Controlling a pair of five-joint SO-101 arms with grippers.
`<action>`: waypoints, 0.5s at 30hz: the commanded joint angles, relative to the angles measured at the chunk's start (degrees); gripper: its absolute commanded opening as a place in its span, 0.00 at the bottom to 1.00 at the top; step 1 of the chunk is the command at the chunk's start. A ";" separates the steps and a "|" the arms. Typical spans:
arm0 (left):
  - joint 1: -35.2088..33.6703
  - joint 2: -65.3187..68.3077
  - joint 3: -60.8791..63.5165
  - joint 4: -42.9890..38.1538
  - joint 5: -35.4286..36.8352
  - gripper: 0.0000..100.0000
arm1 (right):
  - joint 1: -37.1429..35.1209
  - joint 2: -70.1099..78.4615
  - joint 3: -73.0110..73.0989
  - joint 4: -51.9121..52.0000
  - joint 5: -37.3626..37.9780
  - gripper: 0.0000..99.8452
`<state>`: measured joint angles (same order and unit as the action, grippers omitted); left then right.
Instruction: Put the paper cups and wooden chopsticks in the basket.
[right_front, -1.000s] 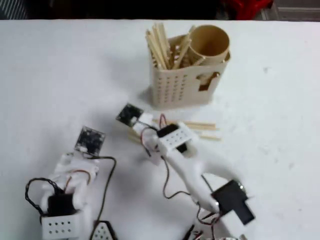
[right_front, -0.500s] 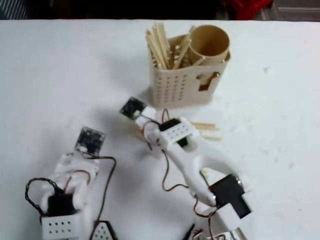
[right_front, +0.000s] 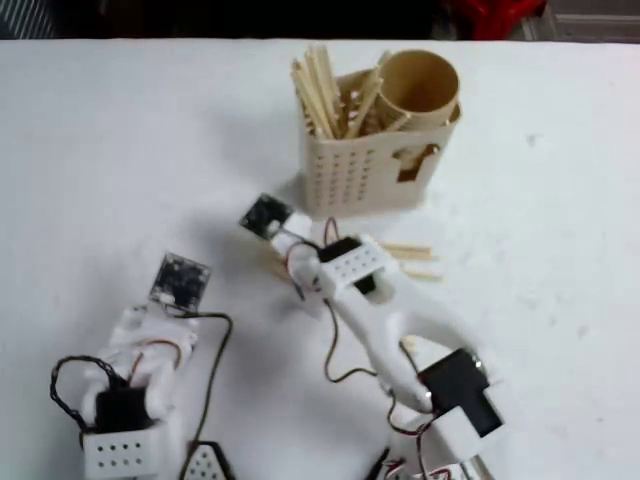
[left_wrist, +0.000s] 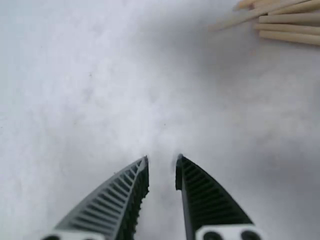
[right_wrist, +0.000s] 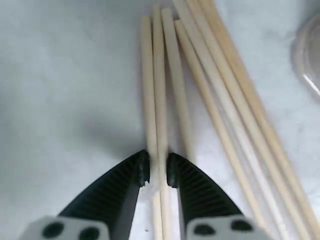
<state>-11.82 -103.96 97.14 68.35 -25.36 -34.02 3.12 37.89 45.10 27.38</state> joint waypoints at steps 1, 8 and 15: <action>0.57 -0.48 -0.18 0.44 0.00 0.11 | -0.31 0.75 0.35 -0.04 0.09 0.02; 0.57 -0.48 -0.18 0.44 0.00 0.11 | -0.31 0.75 0.35 -0.04 0.26 0.02; 0.57 -0.48 -0.18 0.44 0.00 0.11 | -0.31 0.75 0.35 0.04 0.35 0.02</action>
<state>-11.82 -103.96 97.14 68.35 -25.36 -34.02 3.12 37.89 45.10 27.38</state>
